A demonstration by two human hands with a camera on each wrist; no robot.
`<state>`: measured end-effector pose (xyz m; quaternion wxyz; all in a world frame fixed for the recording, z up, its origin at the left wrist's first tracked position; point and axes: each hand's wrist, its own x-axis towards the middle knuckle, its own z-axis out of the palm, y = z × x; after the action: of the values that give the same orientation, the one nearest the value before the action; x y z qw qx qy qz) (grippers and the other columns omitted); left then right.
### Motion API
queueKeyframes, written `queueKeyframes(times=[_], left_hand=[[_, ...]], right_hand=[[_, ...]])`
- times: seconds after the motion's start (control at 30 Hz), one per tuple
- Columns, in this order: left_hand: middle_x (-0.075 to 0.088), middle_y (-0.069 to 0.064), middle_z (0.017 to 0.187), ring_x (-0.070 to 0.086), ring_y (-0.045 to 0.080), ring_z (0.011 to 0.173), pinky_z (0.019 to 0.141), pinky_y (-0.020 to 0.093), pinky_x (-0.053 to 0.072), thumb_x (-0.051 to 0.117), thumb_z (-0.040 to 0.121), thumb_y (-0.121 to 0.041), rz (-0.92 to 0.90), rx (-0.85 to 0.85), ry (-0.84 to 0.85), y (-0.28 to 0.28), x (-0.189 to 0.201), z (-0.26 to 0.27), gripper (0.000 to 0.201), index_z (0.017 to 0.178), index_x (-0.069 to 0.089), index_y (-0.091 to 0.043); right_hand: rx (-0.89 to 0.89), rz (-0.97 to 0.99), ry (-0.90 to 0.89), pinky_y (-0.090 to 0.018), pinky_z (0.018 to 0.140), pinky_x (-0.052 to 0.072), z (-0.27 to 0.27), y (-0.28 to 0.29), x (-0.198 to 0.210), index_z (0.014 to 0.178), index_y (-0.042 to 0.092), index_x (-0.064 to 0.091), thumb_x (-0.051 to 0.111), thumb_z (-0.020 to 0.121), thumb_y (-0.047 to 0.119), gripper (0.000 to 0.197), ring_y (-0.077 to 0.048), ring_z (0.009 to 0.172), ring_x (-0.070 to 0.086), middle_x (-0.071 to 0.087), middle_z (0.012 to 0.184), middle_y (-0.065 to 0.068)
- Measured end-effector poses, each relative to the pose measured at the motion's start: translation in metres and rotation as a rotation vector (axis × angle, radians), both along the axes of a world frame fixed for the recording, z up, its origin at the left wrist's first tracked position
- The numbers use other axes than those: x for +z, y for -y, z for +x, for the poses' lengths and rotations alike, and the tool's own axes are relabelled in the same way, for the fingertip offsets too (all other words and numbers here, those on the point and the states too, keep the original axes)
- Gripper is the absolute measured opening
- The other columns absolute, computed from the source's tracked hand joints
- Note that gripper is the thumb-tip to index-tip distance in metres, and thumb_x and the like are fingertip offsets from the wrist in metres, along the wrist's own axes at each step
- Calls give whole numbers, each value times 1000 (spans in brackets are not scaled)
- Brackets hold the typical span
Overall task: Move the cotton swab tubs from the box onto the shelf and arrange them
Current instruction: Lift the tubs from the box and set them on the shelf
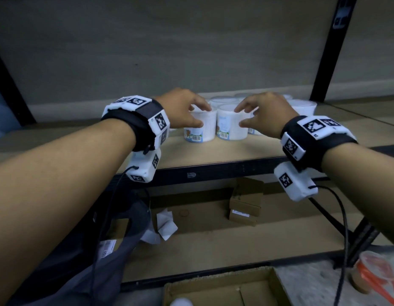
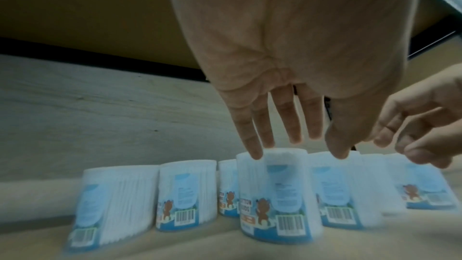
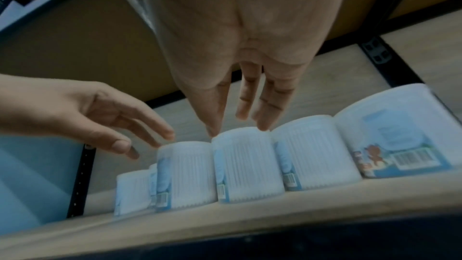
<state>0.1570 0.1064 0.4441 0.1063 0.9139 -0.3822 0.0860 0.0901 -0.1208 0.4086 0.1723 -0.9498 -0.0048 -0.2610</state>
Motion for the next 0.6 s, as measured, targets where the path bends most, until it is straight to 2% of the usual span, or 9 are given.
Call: queueKeyframes(times=[0.07, 0.3, 0.4, 0.53, 0.6], left_hand=[[63, -15, 126, 63, 10, 108, 87, 25, 47, 71, 84, -27, -24, -41, -3, -7, -3, -14, 41, 124, 64, -32], [62, -16, 111, 67, 5, 89, 84, 29, 53, 72, 82, -36, -92, -104, -44, -33, -23, -50, 30, 112, 66, -37], [64, -13, 109, 67, 6, 86, 83, 25, 53, 74, 81, -36, -105, -152, -93, -41, -38, -63, 29, 110, 67, -34], [67, -10, 96, 66, 9, 80, 76, 23, 54, 76, 82, -31, -80, -233, -180, -52, -68, -85, 24, 104, 69, -27], [67, -8, 91, 66, 9, 75, 71, 18, 52, 77, 82, -27, -63, -276, -246, -57, -89, -93, 22, 102, 71, -23]], right_hand=[[-6, 38, 35, -25, 77, 44, -13, 3, -3, 104, 29, 72, 80, 75, 28, 30, -14, 85, 61, 67, 99, 3], [17, 133, -31, -26, 78, 45, -64, -8, -19, 97, 36, 69, 80, 74, 39, 26, -13, 86, 62, 67, 91, 10], [43, 182, -82, -30, 86, 49, -81, -22, -35, 96, 34, 69, 82, 73, 37, 26, -12, 83, 64, 67, 89, 11], [100, 277, -154, -13, 72, 46, -101, -39, -73, 94, 30, 71, 84, 72, 32, 26, -5, 78, 62, 69, 85, 6], [113, 286, -194, -11, 72, 45, -109, -47, -98, 93, 29, 71, 85, 71, 30, 26, -2, 76, 63, 69, 83, 7]])
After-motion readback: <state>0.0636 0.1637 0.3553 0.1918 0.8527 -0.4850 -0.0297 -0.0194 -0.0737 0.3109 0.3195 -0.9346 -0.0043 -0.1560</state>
